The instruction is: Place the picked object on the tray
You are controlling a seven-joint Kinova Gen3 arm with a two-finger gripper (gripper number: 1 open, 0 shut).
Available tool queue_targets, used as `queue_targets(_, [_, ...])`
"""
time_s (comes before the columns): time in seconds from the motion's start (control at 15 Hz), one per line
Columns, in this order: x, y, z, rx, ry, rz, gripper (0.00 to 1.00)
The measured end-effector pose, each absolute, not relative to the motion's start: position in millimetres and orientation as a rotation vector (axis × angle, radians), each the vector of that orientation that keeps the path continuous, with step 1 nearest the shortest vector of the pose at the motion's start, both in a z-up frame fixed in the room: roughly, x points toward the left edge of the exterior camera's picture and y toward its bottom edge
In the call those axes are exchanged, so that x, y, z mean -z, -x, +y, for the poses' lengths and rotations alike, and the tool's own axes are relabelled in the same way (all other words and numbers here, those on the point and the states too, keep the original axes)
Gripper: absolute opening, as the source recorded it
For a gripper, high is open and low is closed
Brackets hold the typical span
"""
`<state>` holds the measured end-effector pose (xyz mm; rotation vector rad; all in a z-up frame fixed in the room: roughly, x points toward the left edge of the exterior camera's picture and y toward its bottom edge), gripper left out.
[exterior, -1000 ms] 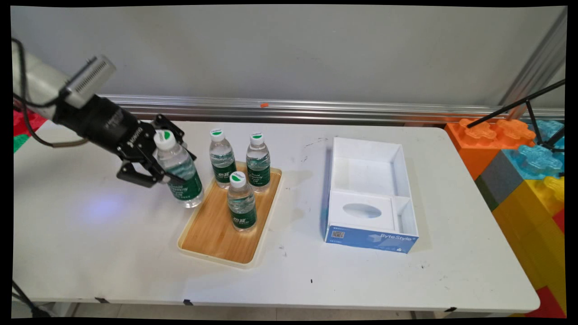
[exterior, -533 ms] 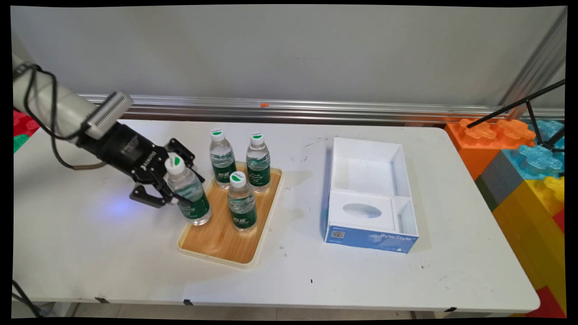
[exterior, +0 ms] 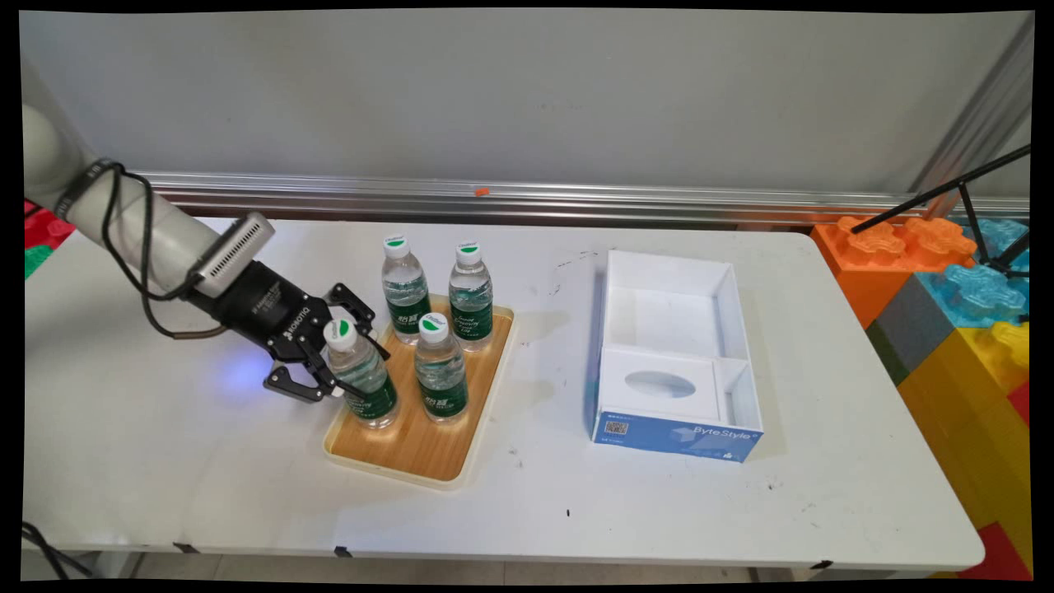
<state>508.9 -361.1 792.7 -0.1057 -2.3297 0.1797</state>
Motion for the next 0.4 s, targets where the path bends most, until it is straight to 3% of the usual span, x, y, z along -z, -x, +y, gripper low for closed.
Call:
queue_targets(0.13, [-786,-508,-364,-0.182,0.121,-2.33,0.0])
queue_targets(0.2, [-783,-508,-365,-0.183,0.128,-2.331,1.0])
queue_targets(0.4, [-779,-509,-367,-0.182,0.135,-2.336,1.0])
